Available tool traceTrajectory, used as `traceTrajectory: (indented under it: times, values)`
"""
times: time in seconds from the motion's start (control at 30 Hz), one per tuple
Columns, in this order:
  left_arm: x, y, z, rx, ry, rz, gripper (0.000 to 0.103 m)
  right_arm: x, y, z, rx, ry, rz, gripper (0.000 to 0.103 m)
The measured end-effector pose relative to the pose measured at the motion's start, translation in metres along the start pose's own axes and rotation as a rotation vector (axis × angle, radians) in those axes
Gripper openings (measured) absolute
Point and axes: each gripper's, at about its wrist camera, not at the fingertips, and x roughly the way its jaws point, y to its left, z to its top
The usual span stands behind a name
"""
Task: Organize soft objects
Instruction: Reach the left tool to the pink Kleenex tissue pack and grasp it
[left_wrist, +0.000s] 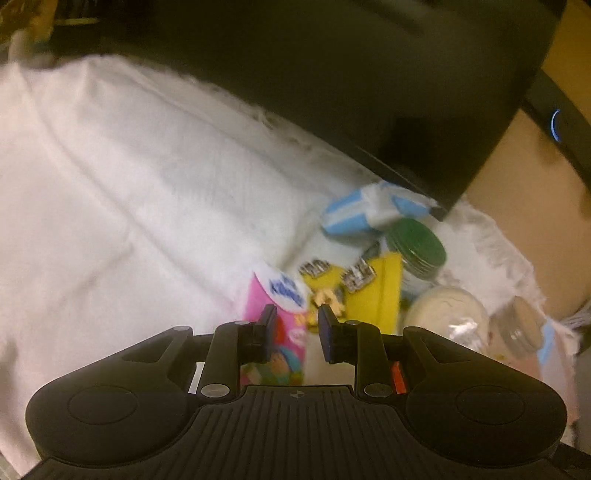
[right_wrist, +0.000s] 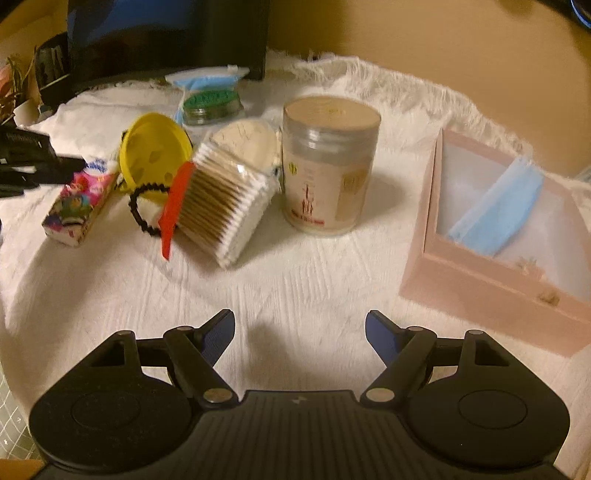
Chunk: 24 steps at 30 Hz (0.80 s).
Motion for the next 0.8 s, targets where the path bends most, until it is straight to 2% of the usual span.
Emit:
traceTrajectory:
  times: [0.1,0.17,0.4,0.5,0.57,0.63,0.7,0.77,0.8]
  values:
    - [0.016,-0.012,0.0,0.151,0.064,0.071,0.027,0.007,-0.003,-0.006,0.013,0.036,0.003,0.078]
    - [0.027,-0.02,-0.007,0.228,0.102,0.079,0.027,0.008,-0.005,-0.01,0.021,0.029,0.006,0.08]
    - [0.043,-0.038,-0.016,0.303,0.164,0.001,0.027,0.008,-0.005,-0.014,0.018,0.013,0.008,0.085]
    - [0.05,-0.041,-0.022,0.311,0.231,-0.023,0.027,0.009,-0.007,-0.015,0.021,0.007,0.013,0.089]
    - [0.04,-0.046,-0.029,0.366,0.196,-0.004,0.028,0.01,-0.008,-0.016,0.028,0.006,0.013,0.09]
    - [0.02,-0.054,-0.036,0.447,0.085,0.031,0.029,0.009,-0.008,-0.016,0.028,0.002,0.013,0.091]
    - [0.011,-0.062,-0.041,0.538,0.017,0.147,0.028,0.009,-0.008,-0.017,0.03,-0.004,0.011,0.092]
    - [0.014,-0.062,-0.043,0.575,0.016,0.219,0.028,0.01,-0.007,-0.017,0.031,-0.008,0.01,0.093]
    - [0.018,-0.059,-0.042,0.561,0.036,0.221,0.028,0.01,-0.006,-0.018,0.031,-0.009,0.009,0.094]
